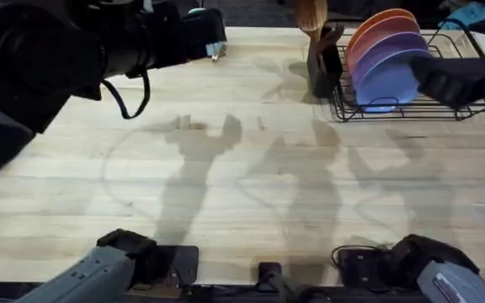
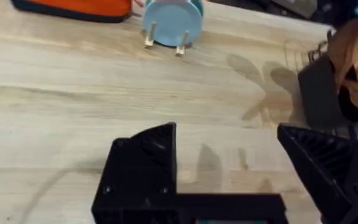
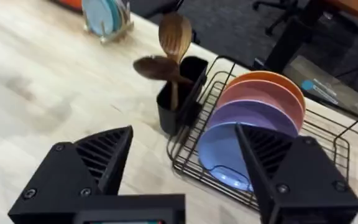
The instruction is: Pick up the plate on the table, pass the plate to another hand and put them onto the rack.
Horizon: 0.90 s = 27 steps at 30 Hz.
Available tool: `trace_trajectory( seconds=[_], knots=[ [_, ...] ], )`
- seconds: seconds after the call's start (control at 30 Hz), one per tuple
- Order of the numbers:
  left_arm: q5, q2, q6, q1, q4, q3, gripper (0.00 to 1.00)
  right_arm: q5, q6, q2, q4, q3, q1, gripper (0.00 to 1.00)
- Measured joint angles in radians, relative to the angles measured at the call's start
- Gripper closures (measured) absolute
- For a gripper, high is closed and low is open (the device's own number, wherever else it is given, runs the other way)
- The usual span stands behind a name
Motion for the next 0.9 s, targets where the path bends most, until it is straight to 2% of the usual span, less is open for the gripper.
trace_trajectory(
  seconds=[0.17,0.47,0.5,0.9],
  knots=[
    [0.029,0.000,0.067,-0.057,0.000,0.000,0.006,0.011,0.126,-0.035,-0.026,0.000,0.000,0.004],
    [0.048,0.000,0.109,-0.216,0.000,0.000,0.007,0.035,0.235,-0.031,-0.161,0.000,0.000,0.004],
    [0.049,0.000,0.116,-0.249,0.000,0.000,0.006,0.041,0.247,-0.031,-0.199,0.000,0.000,0.003],
    [0.048,0.000,0.116,-0.255,0.000,0.000,0.006,0.040,0.258,-0.031,-0.205,0.000,0.000,0.003]
  ],
)
